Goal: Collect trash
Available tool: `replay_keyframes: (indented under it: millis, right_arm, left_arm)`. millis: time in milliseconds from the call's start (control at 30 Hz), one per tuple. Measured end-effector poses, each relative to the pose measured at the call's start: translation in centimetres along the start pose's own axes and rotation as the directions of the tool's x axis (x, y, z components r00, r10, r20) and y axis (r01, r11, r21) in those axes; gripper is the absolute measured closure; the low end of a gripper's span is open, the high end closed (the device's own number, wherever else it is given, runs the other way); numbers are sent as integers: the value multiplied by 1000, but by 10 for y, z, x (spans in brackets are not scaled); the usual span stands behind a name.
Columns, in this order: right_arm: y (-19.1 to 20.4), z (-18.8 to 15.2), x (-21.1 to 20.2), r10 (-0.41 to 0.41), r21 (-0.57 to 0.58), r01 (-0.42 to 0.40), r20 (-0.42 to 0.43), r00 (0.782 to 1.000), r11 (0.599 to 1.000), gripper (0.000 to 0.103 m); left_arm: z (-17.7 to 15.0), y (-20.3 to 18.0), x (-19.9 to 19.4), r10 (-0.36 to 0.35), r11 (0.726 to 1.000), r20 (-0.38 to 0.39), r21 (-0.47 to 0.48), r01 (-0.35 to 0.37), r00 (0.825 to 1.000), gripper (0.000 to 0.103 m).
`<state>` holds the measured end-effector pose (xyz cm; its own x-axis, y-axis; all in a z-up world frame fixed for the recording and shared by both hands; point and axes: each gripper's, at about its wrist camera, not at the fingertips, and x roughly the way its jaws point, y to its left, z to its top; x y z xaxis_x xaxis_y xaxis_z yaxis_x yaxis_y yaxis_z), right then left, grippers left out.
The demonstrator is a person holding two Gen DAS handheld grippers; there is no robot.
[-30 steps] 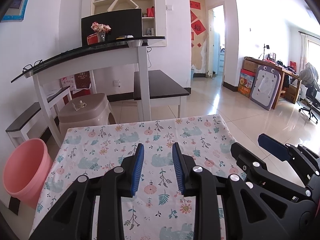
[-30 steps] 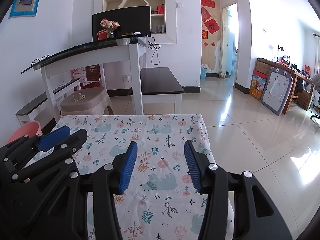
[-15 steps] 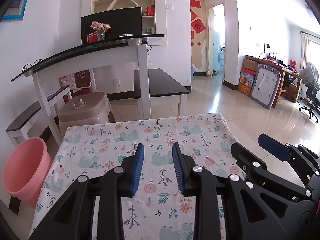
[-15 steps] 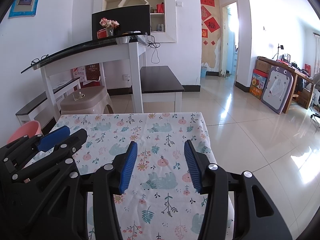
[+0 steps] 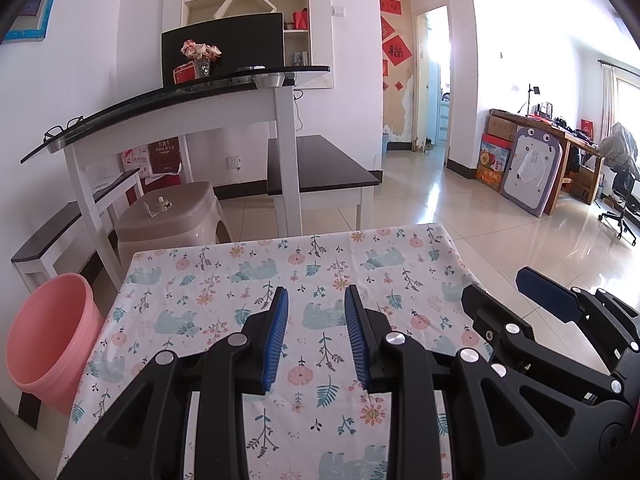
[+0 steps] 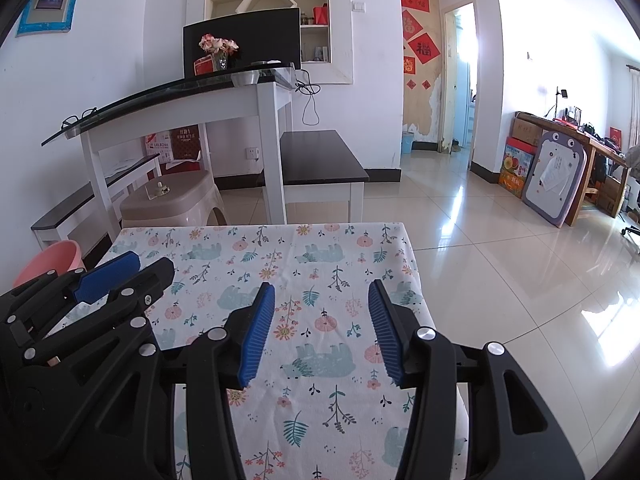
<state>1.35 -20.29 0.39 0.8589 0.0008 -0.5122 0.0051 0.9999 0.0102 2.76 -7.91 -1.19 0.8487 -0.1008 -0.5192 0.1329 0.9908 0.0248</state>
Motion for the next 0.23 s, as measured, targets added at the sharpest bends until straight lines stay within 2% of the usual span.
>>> replay_keyframes:
  millis: [233]
  right_arm:
    - [-1,-2,0,1,1,-1,-3,1000,1000,53]
  left_arm:
    - [-2,0,4,2,1000,-13,-2,-2,1000,75]
